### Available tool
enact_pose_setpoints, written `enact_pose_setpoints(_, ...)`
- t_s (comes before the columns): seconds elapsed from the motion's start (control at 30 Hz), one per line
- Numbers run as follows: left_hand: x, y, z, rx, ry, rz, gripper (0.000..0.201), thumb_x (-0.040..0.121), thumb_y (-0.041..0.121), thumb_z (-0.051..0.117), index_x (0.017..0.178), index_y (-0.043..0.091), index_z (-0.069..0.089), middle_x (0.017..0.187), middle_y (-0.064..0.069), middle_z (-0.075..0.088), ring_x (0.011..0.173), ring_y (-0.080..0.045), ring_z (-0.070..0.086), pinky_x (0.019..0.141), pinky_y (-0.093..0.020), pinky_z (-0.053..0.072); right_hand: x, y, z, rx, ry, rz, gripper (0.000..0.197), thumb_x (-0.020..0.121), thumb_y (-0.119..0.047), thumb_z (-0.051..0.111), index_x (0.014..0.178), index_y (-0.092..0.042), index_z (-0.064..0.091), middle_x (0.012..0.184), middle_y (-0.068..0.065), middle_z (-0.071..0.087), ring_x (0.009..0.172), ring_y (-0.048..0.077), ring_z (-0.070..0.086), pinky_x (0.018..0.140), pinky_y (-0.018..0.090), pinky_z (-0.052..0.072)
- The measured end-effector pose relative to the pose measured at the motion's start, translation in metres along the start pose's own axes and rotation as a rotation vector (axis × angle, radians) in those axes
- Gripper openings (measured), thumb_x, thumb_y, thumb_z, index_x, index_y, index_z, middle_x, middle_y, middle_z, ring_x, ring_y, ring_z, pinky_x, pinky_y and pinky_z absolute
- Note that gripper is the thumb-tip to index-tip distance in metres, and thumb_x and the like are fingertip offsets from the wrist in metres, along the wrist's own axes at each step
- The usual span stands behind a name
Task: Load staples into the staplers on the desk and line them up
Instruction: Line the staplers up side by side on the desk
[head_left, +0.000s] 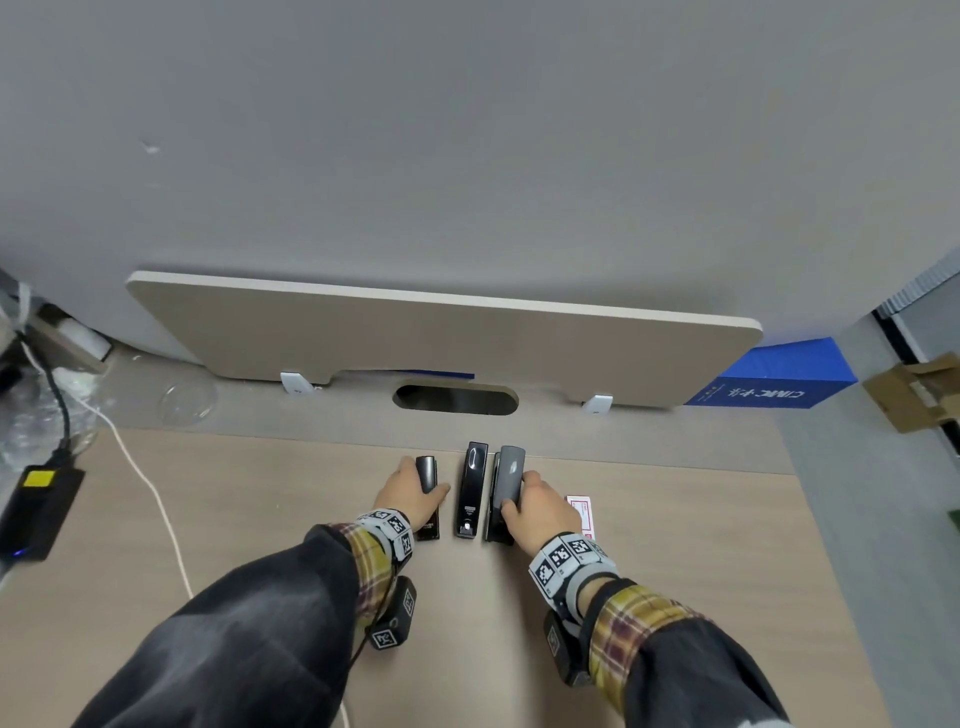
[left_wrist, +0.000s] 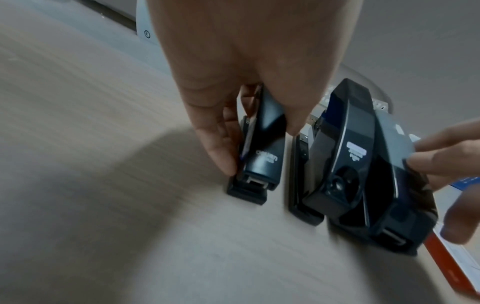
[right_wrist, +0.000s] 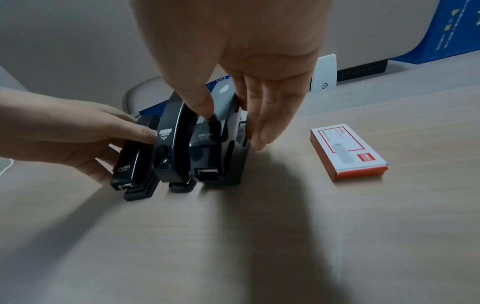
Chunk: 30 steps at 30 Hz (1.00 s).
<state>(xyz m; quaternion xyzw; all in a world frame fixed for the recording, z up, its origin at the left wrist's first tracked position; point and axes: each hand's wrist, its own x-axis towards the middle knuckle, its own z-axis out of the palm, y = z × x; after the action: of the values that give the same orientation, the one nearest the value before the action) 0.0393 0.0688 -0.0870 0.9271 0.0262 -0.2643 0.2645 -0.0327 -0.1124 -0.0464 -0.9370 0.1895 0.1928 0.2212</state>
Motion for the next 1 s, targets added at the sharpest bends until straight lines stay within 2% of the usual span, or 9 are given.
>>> enact_pose_setpoints(0.17,0.012,0.000,-0.002,-0.054,-0.023,0.118,0.046,0.082,0.046,0.066,0.112,0.015,0.050,0.105,-0.005,0.063,0.095,-0.023,0.061,0.085,-0.037,0.052,0.008,-0.004,-0.001,-0.003,0.001,0.010,0.028,0.087,-0.038,0.045,0.103,-0.014,0.045,0.106,0.009,0.063,0.092,0.033,0.061,0.073,0.037,0.046)
enact_pose_setpoints(0.27,0.017,0.003,-0.004,-0.013,-0.039,0.161,0.046,0.083,0.048,0.064,0.114,0.016,0.053,0.108,-0.004,0.063,0.097,-0.022,0.061,0.085,-0.037,0.051,0.010,-0.006,-0.001,-0.006,0.000,0.011,0.030,0.088,-0.037,0.044,0.106,-0.013,0.045,0.110,0.011,0.062,0.096,0.034,0.061,0.075,0.038,0.045)
enact_pose_setpoints(0.4,0.019,0.008,-0.006,0.047,-0.014,0.113,0.046,0.085,0.047,0.062,0.114,0.012,0.053,0.107,-0.008,0.062,0.096,-0.025,0.061,0.082,-0.036,0.051,0.008,-0.010,-0.001,-0.001,-0.003,0.020,0.028,0.090,-0.033,0.043,0.107,-0.011,0.043,0.107,0.014,0.063,0.094,0.036,0.061,0.073,0.039,0.046)
enact_pose_setpoints(0.57,0.015,0.005,-0.002,0.037,0.022,0.041,0.050,0.087,0.045,0.061,0.120,0.009,0.049,0.114,-0.011,0.062,0.104,-0.028,0.060,0.084,-0.036,0.047,0.003,-0.010,-0.001,0.018,-0.017,0.031,0.030,0.090,-0.030,0.042,0.113,-0.011,0.038,0.104,0.016,0.065,0.092,0.037,0.062,0.072,0.038,0.047)
enact_pose_setpoints(0.73,0.011,0.003,-0.005,0.054,0.002,0.034,0.051,0.087,0.046,0.061,0.120,0.009,0.048,0.114,-0.011,0.061,0.103,-0.028,0.060,0.085,-0.036,0.048,-0.004,-0.010,-0.002,0.038,-0.046,0.055,0.050,0.089,-0.044,0.049,0.125,-0.014,0.030,0.107,0.012,0.064,0.095,0.034,0.062,0.072,0.036,0.045)
enact_pose_setpoints(0.83,0.007,-0.001,-0.005,0.071,-0.034,0.035,0.051,0.085,0.045,0.063,0.118,0.010,0.047,0.113,-0.011,0.060,0.103,-0.028,0.059,0.085,-0.036,0.048,-0.002,-0.015,-0.001,0.034,-0.049,0.082,0.044,0.089,-0.042,0.051,0.117,-0.012,0.034,0.106,0.013,0.064,0.093,0.034,0.063,0.069,0.034,0.042)
enact_pose_setpoints(1.0,0.003,-0.005,-0.006,0.074,-0.046,0.051,0.052,0.085,0.044,0.064,0.121,0.009,0.047,0.114,-0.011,0.060,0.103,-0.028,0.059,0.084,-0.035,0.047,0.000,-0.023,0.003,0.019,-0.019,0.118,0.037,0.089,-0.037,0.051,0.111,-0.008,0.043,0.107,0.014,0.063,0.096,0.034,0.062,0.071,0.033,0.042)
